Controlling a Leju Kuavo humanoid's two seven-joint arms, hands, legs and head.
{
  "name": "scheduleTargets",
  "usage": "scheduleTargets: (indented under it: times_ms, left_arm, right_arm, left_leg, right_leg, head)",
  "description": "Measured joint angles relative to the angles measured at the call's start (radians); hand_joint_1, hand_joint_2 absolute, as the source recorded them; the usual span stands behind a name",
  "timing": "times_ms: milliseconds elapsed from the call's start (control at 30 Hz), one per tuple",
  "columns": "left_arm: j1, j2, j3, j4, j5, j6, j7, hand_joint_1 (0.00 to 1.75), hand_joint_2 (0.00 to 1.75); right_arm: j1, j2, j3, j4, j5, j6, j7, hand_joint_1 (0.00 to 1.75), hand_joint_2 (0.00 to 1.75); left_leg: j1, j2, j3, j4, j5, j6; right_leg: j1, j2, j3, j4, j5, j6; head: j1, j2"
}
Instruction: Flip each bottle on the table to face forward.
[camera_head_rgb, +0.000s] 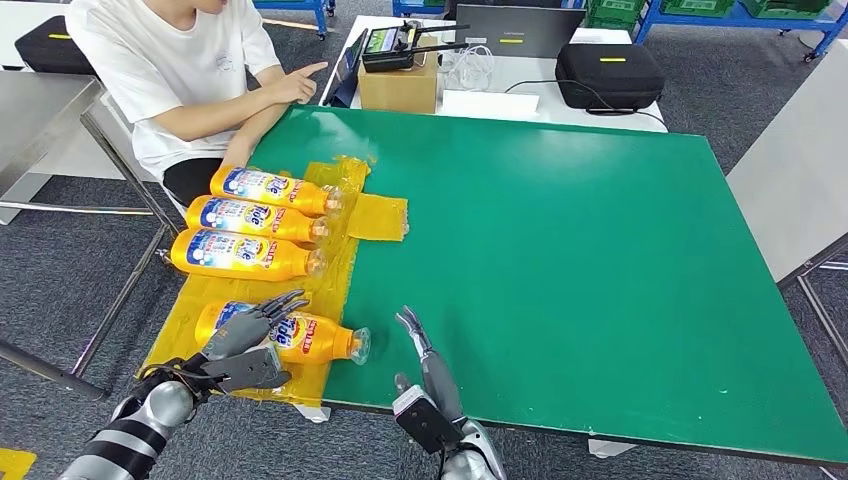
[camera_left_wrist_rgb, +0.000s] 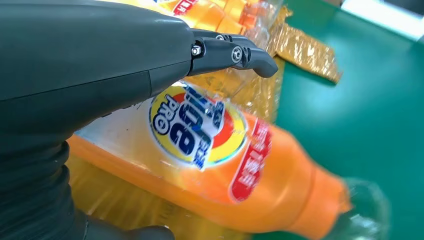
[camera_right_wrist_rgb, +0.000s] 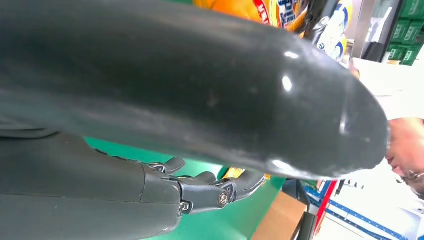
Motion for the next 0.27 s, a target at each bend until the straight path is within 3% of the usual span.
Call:
scheduleTargets:
  times_ms: [267]
  left_arm:
    - [0.086,-0.119,0.106,-0.13,0.241,0.033,-0.066,0.0,1.75]
  right_arm:
    - [0.001,0.001,-0.002,0.0,-0.003,-0.009,0.0,0.0,0.0]
  left_leg:
    - [0.0,0.0,-0.004,0.001,0.001,0.0]
  right_leg:
    - [0.0,0.0,-0.006,0.0,0.001,0.001]
  head:
    - [0.0,0.0]
